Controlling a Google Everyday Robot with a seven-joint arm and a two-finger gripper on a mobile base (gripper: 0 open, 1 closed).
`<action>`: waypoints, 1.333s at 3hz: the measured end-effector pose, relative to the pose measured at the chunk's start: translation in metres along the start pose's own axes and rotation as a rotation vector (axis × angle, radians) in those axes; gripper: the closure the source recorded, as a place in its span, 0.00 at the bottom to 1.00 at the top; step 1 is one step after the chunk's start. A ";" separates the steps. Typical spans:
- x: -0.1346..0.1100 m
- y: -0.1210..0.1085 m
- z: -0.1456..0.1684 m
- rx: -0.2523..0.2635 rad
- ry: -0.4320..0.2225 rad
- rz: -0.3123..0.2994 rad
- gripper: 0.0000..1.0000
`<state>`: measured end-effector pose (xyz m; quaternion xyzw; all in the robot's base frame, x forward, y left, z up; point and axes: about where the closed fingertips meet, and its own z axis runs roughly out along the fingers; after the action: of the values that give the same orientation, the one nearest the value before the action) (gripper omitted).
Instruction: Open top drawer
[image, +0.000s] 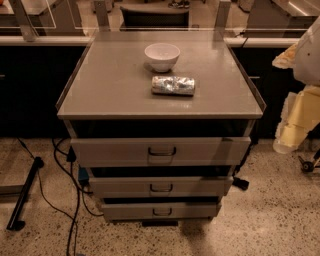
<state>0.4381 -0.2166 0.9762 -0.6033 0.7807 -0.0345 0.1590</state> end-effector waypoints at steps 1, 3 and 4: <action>0.000 0.000 0.000 0.000 0.000 0.000 0.00; 0.002 0.017 0.037 -0.018 -0.064 0.002 0.00; 0.007 0.029 0.072 -0.041 -0.123 0.017 0.00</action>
Offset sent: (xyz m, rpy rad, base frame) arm -0.0053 0.0081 -0.0365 0.0529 0.0115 0.0141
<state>0.4307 -0.2055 0.9000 -0.6008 0.7751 0.0200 0.1945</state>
